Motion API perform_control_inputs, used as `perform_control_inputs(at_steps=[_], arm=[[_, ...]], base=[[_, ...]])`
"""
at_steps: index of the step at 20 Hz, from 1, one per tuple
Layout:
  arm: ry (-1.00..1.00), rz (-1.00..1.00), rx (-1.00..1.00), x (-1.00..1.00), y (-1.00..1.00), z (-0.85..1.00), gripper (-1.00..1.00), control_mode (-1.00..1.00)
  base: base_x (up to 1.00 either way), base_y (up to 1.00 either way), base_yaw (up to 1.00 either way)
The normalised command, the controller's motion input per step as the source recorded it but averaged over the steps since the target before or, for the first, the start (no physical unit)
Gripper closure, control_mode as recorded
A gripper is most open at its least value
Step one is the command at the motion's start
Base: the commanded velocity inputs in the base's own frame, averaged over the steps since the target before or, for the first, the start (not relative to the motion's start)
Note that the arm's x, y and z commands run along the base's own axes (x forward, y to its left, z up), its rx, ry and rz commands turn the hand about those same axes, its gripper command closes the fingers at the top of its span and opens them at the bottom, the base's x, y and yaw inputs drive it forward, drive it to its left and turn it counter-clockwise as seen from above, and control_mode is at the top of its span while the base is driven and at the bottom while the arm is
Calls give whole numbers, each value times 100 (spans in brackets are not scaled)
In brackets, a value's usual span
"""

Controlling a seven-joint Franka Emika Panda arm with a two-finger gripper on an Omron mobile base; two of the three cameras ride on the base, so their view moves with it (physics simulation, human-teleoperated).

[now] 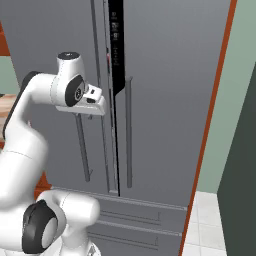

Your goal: Gather the squash and potato from the fridge and place them on a tray on the dining counter. Then gather the chicken drumstick and steak from the fridge and place them on the other tray.

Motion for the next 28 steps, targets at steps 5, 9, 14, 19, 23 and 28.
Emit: perform_control_inputs(at_steps=[5,9,14,19,23,28], arm=[[0,0,0,-17,0,-1,-100,-100],[0,0,0,-31,0,-9,-100,-100],[0,0,0,-29,0,-19,-100,-100],[0,0,0,-20,0,-28,-100,-100],[0,0,0,-25,0,-39,-100,-100],[0,0,0,-27,0,-45,-100,-100]], base=[[0,0,0],[0,0,0],[0,0,0],[0,0,0],[0,0,0],[0,0,0]])
